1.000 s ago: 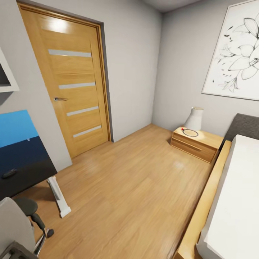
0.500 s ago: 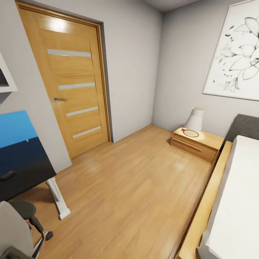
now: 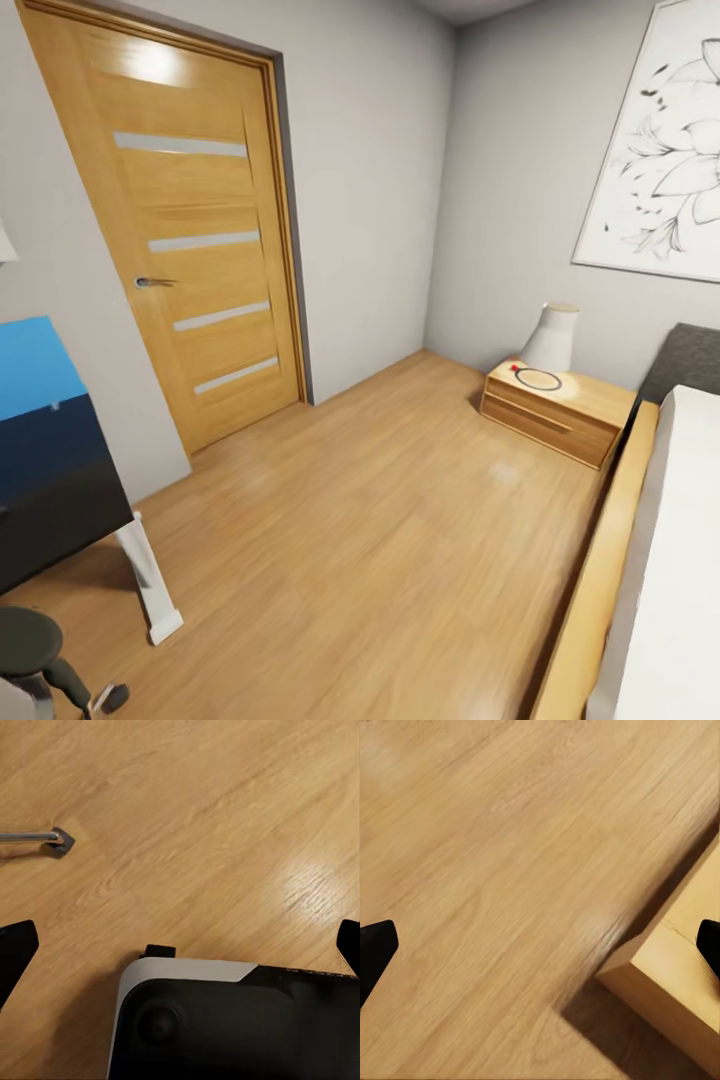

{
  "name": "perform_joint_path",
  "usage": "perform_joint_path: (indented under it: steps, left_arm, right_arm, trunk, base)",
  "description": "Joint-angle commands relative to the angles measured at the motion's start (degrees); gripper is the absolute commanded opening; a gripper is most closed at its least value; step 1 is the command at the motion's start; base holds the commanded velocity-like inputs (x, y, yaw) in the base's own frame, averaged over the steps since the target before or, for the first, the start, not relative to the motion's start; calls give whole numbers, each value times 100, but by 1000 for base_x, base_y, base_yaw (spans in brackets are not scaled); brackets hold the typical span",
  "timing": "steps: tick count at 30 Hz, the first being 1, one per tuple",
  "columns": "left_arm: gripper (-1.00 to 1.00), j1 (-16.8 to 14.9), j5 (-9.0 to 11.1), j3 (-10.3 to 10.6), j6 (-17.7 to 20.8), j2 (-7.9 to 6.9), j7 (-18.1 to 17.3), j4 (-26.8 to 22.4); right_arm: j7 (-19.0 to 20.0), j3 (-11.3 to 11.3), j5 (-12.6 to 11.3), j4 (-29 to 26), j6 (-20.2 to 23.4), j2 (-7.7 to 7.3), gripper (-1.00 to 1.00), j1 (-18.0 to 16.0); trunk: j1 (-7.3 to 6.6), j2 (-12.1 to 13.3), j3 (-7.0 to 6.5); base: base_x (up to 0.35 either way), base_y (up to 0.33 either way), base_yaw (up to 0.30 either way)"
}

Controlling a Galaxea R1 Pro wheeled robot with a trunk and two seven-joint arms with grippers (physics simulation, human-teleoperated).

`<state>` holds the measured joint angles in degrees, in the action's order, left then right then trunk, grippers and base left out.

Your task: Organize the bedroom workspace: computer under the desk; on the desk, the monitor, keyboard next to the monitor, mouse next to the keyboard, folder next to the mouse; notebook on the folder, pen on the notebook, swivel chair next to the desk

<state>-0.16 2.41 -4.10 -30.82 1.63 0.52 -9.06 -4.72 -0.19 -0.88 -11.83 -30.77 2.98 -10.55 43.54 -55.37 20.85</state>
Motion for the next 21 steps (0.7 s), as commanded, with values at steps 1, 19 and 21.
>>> perform_joint_path:
  steps: [1,19,21]
  left_arm:
    - [100,-2,-4,-38,-13,3,-12,-1]
    - [100,-2,-4,-37,-12,4,-13,1]
    - [100,-2,-4,-38,-12,4,-13,1]
  right_arm:
    - [-12,1,-8,5,-18,1,100,-3]
    - [-20,-5,-8,5,-22,1,100,-2]
    - [-20,-6,-8,5,-23,1,100,-5]
  trunk:
    - [4,-3,6]
    - [4,-3,6]
    - [4,-3,6]
  base:
    - [322,0,0]
    - [323,0,0]
    - [323,0,0]
